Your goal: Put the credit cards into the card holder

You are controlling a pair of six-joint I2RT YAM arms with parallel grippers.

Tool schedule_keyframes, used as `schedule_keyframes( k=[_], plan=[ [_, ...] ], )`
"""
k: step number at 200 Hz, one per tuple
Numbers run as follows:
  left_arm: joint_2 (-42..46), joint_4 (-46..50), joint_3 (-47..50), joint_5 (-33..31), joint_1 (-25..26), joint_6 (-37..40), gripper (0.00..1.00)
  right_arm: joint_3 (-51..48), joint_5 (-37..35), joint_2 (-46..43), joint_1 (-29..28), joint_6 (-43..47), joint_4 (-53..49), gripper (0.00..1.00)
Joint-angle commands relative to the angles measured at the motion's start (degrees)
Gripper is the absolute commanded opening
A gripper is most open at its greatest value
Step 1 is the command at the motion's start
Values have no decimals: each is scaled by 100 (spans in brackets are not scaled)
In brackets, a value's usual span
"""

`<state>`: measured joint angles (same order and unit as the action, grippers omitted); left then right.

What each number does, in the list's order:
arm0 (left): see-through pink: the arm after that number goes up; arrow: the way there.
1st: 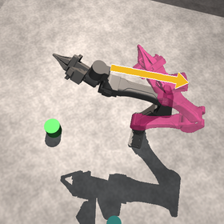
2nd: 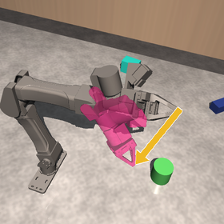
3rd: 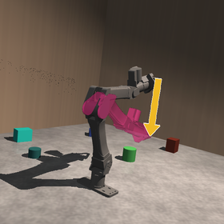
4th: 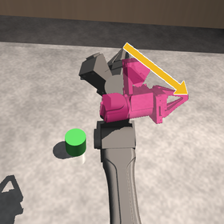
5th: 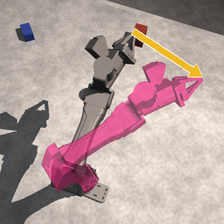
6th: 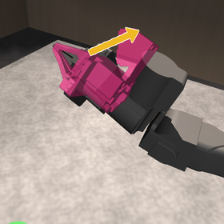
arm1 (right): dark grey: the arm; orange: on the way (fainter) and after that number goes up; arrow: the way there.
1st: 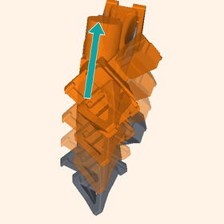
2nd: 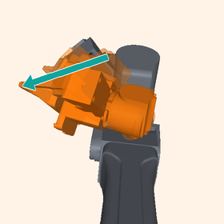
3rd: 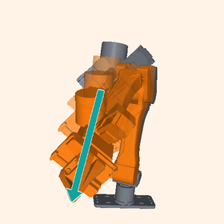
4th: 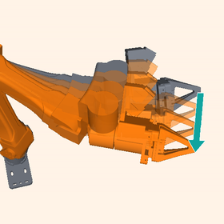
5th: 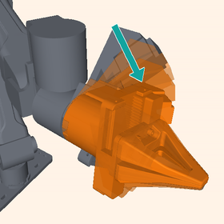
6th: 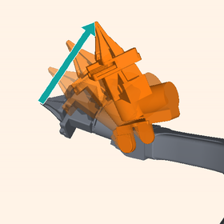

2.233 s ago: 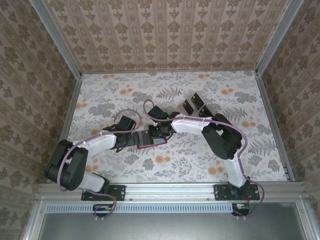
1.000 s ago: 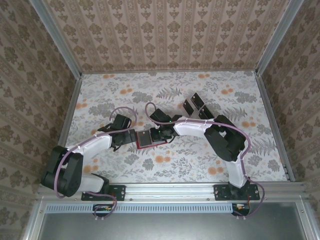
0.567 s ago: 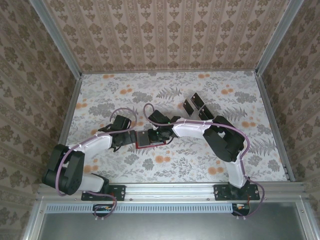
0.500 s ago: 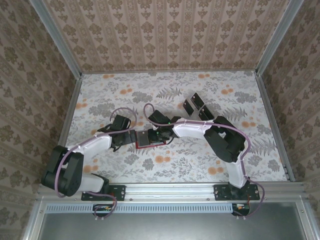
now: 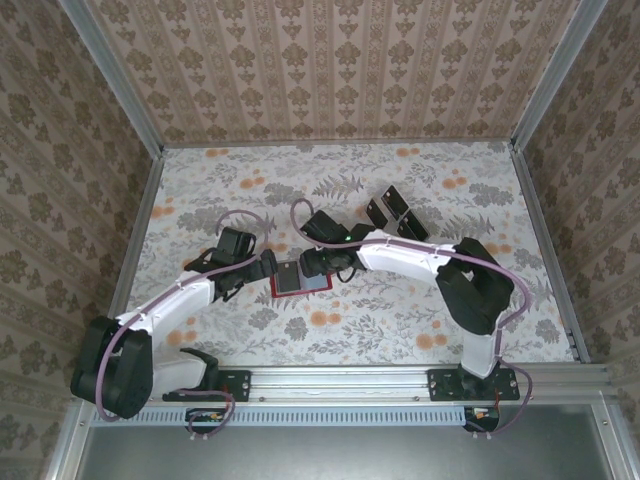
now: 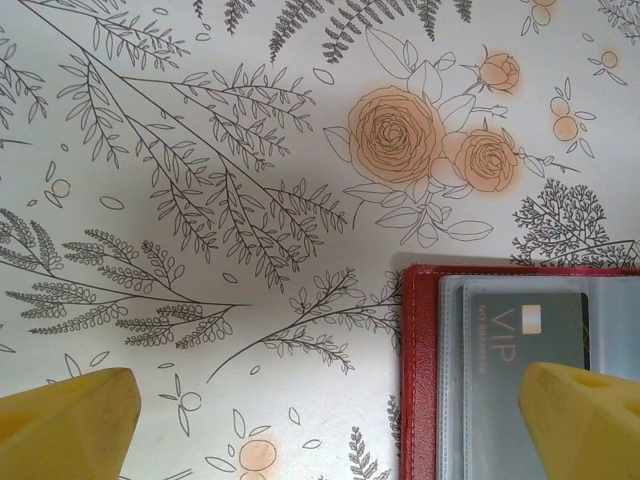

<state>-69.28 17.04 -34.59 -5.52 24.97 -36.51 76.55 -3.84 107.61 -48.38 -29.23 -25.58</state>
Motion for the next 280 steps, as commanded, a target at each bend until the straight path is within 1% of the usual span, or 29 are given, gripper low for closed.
schedule_keyframes(
  k=[1, 18, 47, 82, 96, 115, 132, 144, 160, 183, 199, 202, 236, 280],
  plan=[
    [94, -25, 100, 18, -70, -308, 100, 383, -773, 358, -156, 457, -714, 59],
    [123, -29, 136, -34, -71, -390, 100, 593, -1050, 604, -232, 579, -872, 60],
    [124, -46, 145, -38, -71, -418, 100, 867, -1274, 960, -257, 620, -1016, 59],
    [74, -102, 178, 32, -71, -382, 100, 949, -1651, 1093, -253, 611, -1151, 52],
    [55, -149, 198, 64, -69, -374, 100, 898, -1748, 1079, -249, 590, -1129, 44],
    [28, -192, 211, 99, -70, -350, 100, 811, -1807, 1018, -235, 550, -1083, 26],
    [32, -231, 220, 138, -67, -325, 100, 707, -1839, 925, -227, 501, -1032, 14],
    [22, -275, 232, 202, -71, -298, 100, 635, -1809, 853, -210, 463, -988, 7],
    [3, -400, 239, 377, -71, -227, 100, 477, -1738, 722, -168, 407, -883, 2],
    [-78, -749, 300, 810, -71, -123, 100, 222, -1466, 561, -83, 328, -649, 0],
    [-146, -1205, 418, 1153, -62, -108, 100, 44, -1201, 513, -9, 266, -540, 0],
    [-162, -1276, 438, 1207, -48, -116, 100, 13, -1161, 502, 7, 240, -394, 0],
    [-378, -2081, 684, 1595, -45, -278, 100, -232, -828, 489, 74, 81, -133, 0],
    [-814, -2950, 831, 1874, 65, -530, 100, -436, -547, 463, 127, -89, 73, 0]
  ],
)
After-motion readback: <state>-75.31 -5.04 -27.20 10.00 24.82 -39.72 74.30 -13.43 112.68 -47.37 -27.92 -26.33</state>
